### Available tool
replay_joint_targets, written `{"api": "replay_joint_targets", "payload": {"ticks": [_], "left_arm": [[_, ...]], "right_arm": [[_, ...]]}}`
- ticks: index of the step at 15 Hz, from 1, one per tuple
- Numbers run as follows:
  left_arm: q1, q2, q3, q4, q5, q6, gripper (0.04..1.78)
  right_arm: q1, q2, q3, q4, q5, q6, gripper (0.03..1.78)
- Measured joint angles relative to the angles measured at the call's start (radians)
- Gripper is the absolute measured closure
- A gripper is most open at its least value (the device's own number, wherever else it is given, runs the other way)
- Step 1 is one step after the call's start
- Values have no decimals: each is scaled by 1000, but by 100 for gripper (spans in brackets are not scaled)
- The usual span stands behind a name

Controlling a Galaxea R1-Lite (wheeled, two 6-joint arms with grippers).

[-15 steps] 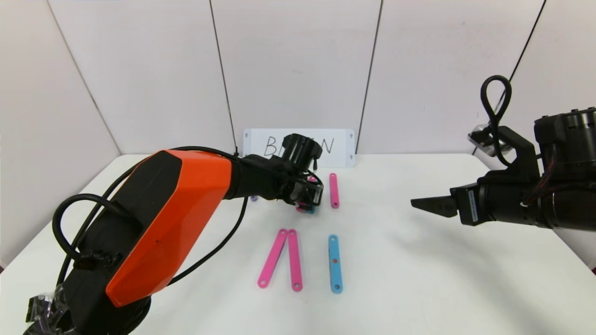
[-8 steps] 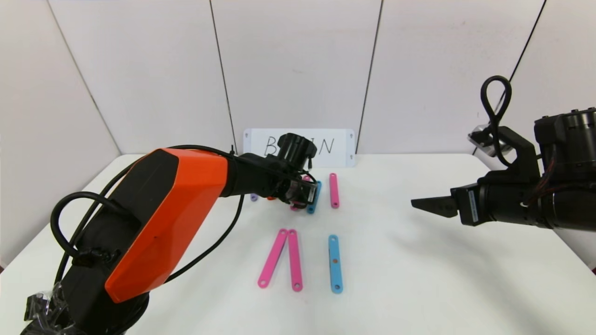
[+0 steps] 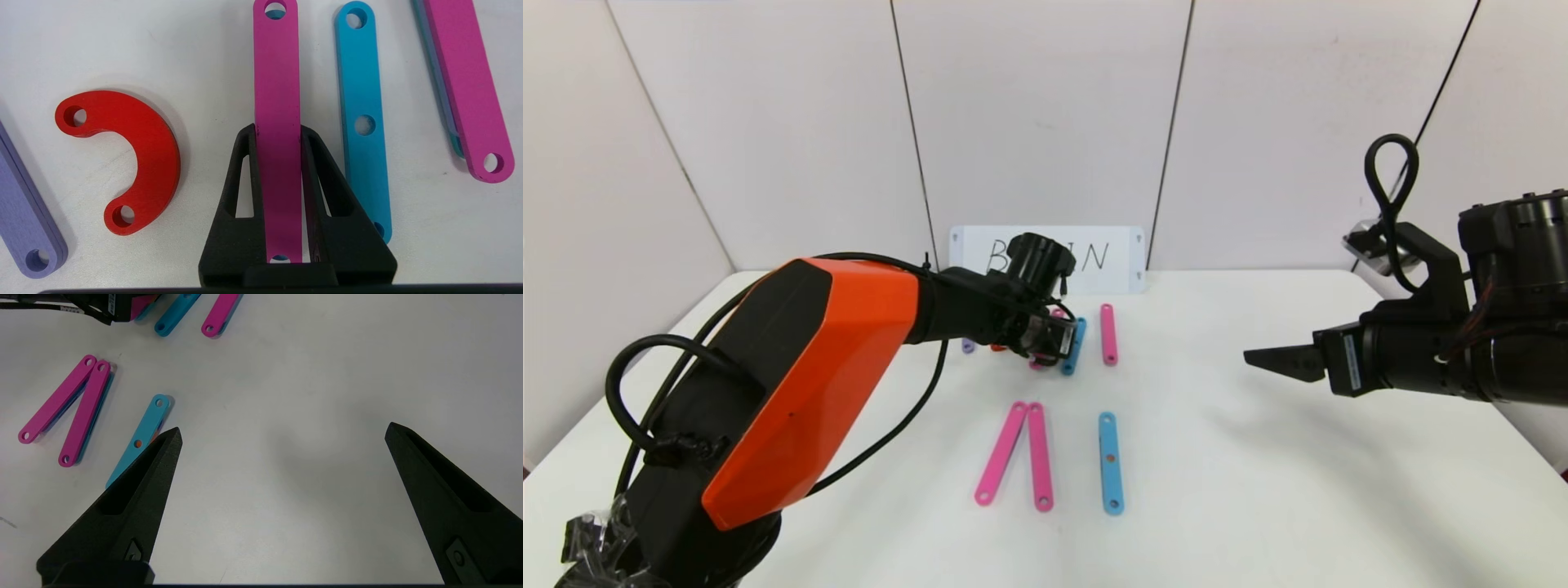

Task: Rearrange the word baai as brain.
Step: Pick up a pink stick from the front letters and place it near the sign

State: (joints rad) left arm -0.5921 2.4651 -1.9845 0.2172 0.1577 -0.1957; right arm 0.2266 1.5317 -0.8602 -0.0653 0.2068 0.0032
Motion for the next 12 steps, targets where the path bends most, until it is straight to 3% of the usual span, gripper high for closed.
{"api": "replay_joint_targets", "payload": {"ticks": [4, 9, 12], "left_arm": [[0, -9, 5, -11, -6, -2, 128], [0, -11, 6, -26, -8, -3, 48], [-1, -10, 6, -27, -10, -5, 17]], "right_arm": [[-1, 2, 0, 0, 0, 0, 7], [-1, 2, 0, 0, 0, 0, 7], [-1, 2, 0, 0, 0, 0, 7]]}}
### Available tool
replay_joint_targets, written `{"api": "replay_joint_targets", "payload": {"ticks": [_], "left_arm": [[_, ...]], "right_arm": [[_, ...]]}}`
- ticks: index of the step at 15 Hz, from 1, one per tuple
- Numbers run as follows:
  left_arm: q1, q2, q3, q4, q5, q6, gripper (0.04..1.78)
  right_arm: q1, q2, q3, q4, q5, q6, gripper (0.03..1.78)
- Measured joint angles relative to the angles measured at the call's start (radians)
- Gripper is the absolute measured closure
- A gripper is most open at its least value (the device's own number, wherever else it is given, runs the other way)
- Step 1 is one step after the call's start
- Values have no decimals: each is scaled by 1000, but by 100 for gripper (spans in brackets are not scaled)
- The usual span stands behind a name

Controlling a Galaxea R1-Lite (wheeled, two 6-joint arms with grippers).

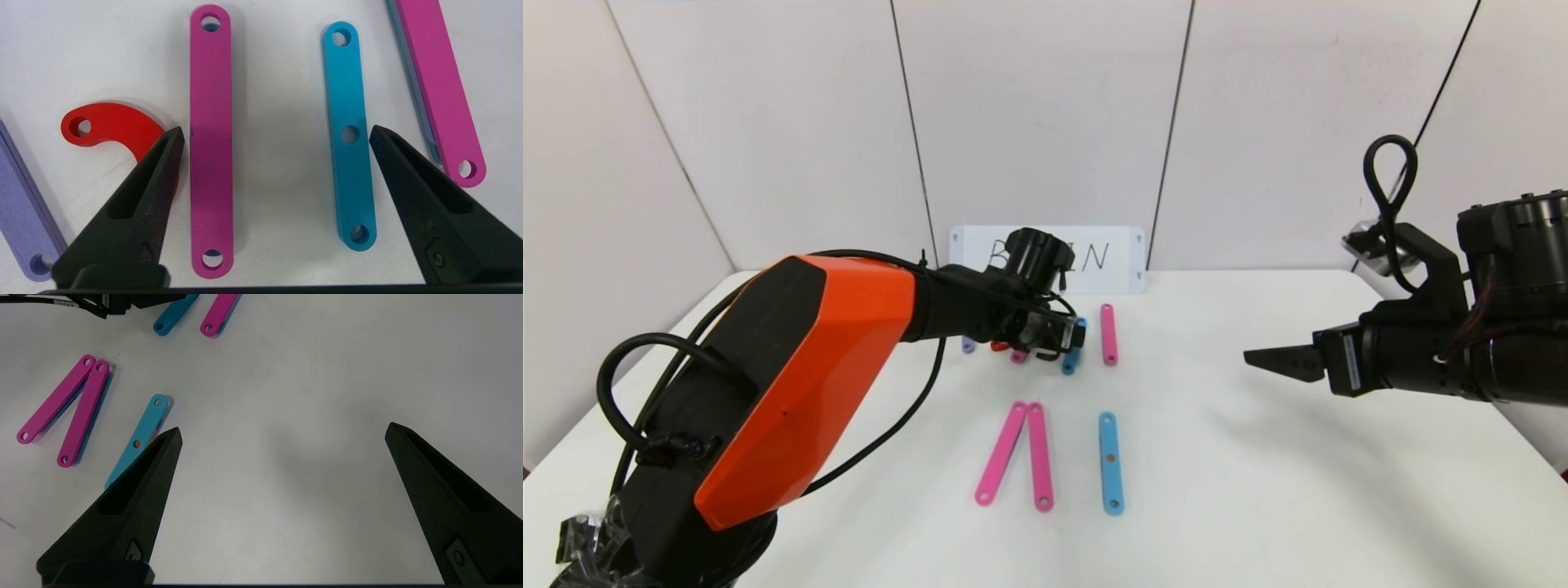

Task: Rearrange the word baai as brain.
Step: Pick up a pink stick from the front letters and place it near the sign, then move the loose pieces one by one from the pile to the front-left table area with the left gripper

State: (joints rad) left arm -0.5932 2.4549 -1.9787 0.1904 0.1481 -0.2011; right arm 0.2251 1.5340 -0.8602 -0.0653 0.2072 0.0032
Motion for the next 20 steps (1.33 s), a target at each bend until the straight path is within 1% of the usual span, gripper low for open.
{"api": "replay_joint_targets", "payload": {"ticks": [1, 3, 5, 8, 13, 15, 17, 20], "left_arm": [[-1, 0, 0, 0, -1, -2, 11], [-3, -1, -2, -6, -3, -11, 7], [-7, -2, -3, -30, -5, -21, 7], [-11, -2, -3, -30, -33, -26, 7], [-11, -5, -3, -27, -39, -30, 7], [-13, -11, -3, -29, -57, -39, 7], [-17, -27, -3, -26, -78, -68, 7], [2, -65, -3, 10, -69, -61, 7]], "right_arm": [[0, 0, 0, 0, 0, 0, 7], [0, 0, 0, 0, 0, 0, 7], [-2, 0, 0, 0, 0, 0, 7], [-5, -1, -1, 0, 0, 0, 7], [-9, -3, -2, 0, 1, 0, 7], [-10, -4, -2, 0, 1, 0, 7], [-11, -3, -2, 0, 0, 0, 7], [-6, 1, -1, 0, 0, 0, 7]]}}
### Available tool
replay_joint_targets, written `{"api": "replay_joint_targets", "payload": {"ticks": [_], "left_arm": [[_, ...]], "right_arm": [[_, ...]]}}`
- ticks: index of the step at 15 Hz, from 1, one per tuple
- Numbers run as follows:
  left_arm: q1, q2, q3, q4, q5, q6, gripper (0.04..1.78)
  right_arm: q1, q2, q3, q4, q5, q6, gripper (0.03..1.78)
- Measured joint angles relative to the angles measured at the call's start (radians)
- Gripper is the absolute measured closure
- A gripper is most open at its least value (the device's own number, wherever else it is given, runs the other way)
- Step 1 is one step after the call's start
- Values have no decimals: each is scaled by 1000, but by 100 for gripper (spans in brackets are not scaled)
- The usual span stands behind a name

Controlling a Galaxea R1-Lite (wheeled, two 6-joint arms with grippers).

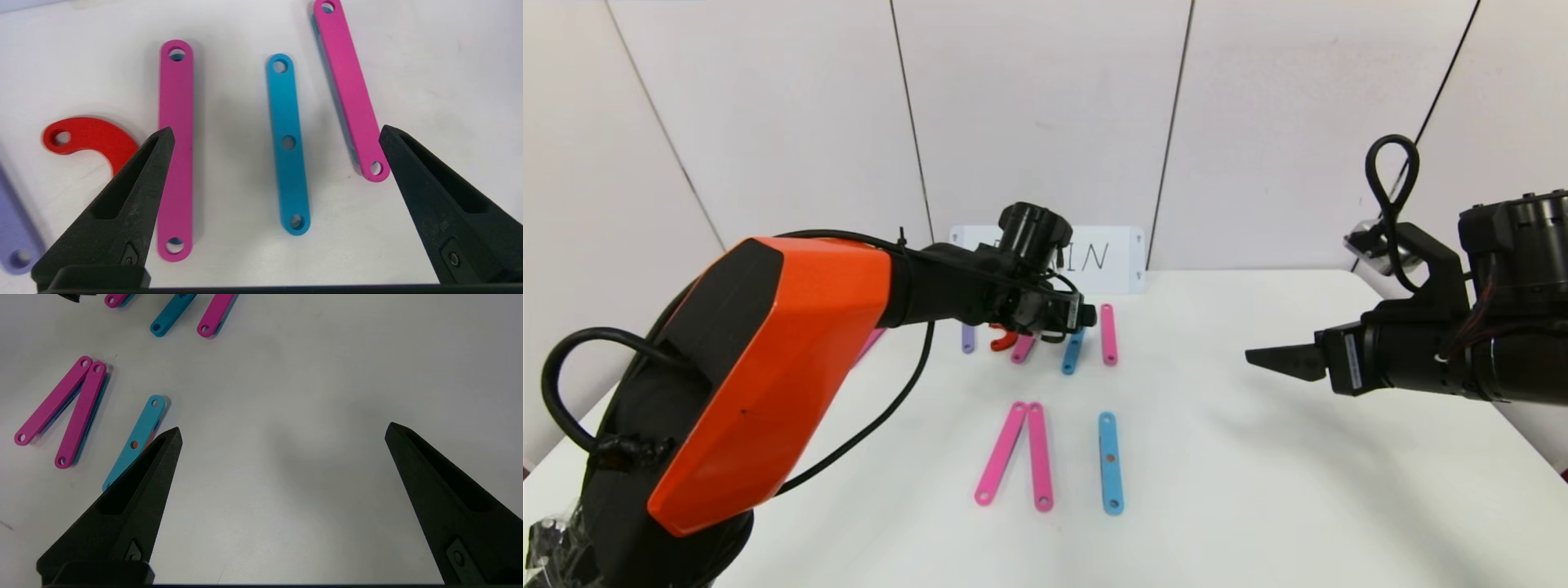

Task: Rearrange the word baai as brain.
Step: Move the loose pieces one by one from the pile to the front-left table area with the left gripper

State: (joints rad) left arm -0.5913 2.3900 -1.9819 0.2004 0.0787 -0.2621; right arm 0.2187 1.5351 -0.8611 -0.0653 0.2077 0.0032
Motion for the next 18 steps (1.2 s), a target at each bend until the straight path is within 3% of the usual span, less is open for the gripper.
{"api": "replay_joint_targets", "payload": {"ticks": [5, 11, 14, 18], "left_arm": [[110, -76, 3, 141, 3, 34, 7], [281, -184, 18, 412, -7, 56, 7], [367, -207, 46, 430, -18, 116, 7], [481, -222, 71, 418, -160, 195, 7]], "right_arm": [[6, 12, 1, 0, 0, 0, 7], [6, 18, 2, 0, -1, 0, 7], [1, 22, 1, 0, 0, 1, 7], [-17, 31, -9, 0, 75, 1, 7]]}}
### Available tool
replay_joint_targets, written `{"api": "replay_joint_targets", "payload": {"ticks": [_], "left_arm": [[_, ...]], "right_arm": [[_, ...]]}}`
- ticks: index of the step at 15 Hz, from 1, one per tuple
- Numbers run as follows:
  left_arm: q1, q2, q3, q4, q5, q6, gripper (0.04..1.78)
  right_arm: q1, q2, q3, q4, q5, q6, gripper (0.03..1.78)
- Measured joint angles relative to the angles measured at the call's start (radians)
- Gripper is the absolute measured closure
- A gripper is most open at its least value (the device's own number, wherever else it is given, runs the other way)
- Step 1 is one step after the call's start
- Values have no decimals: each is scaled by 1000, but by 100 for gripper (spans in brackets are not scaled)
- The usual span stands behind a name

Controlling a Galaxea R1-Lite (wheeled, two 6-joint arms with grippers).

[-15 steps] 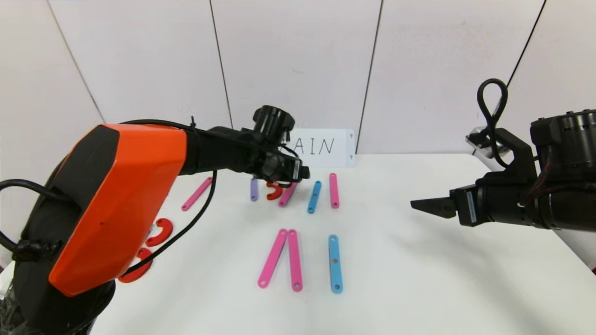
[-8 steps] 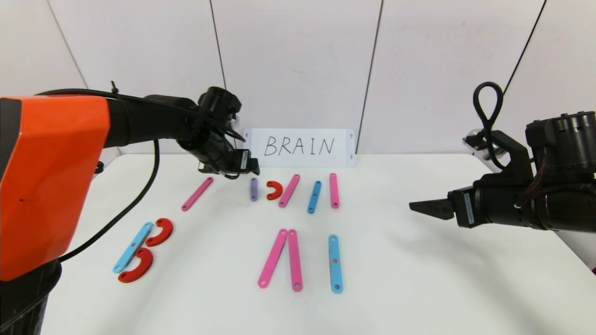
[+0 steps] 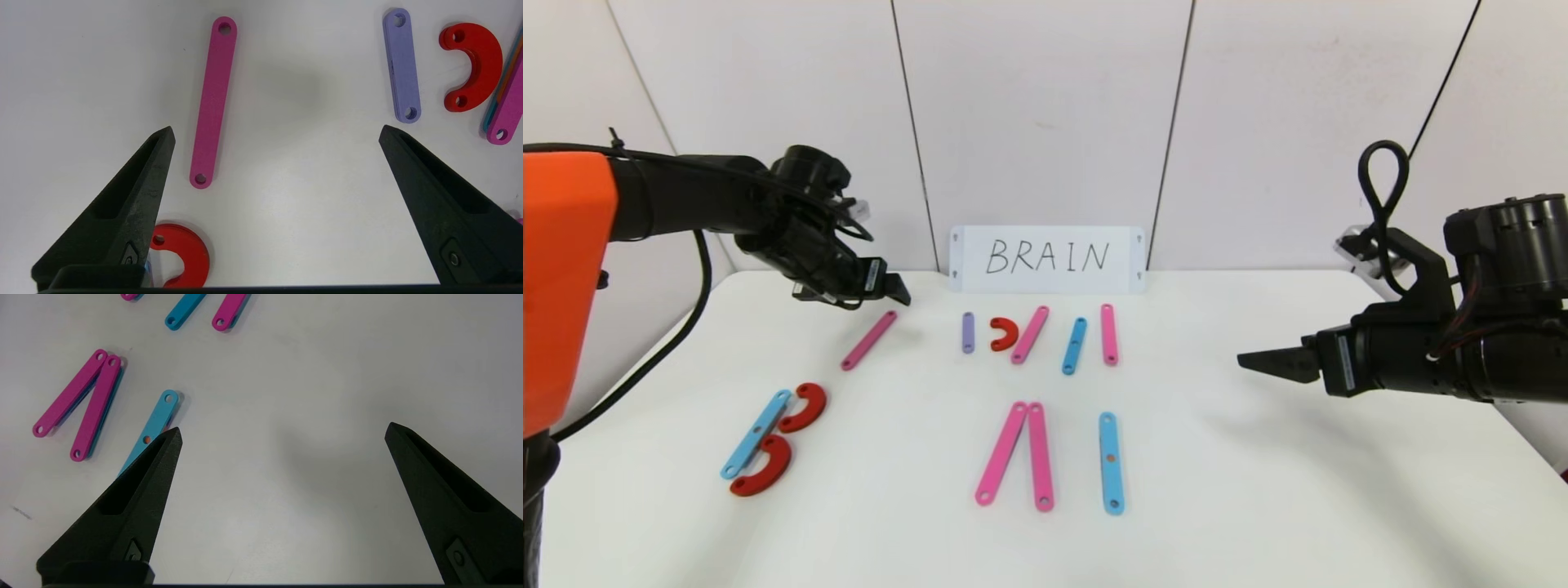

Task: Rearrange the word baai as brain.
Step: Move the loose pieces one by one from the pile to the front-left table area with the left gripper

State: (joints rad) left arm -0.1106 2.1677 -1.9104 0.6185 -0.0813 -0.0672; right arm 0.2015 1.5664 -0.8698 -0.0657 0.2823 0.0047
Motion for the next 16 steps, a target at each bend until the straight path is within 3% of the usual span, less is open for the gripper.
{"api": "replay_joint_targets", "payload": {"ticks": [2, 5, 16], "left_arm": [[48, 0, 10, -4, -57, 61, 7], [84, 20, 16, -9, -59, 98, 7], [83, 137, 17, -77, -11, 104, 7]], "right_arm": [[-21, 7, -9, 0, 53, -1, 7], [-67, 14, -24, -1, 152, -2, 7], [-78, 28, -23, 0, 152, -12, 7]]}}
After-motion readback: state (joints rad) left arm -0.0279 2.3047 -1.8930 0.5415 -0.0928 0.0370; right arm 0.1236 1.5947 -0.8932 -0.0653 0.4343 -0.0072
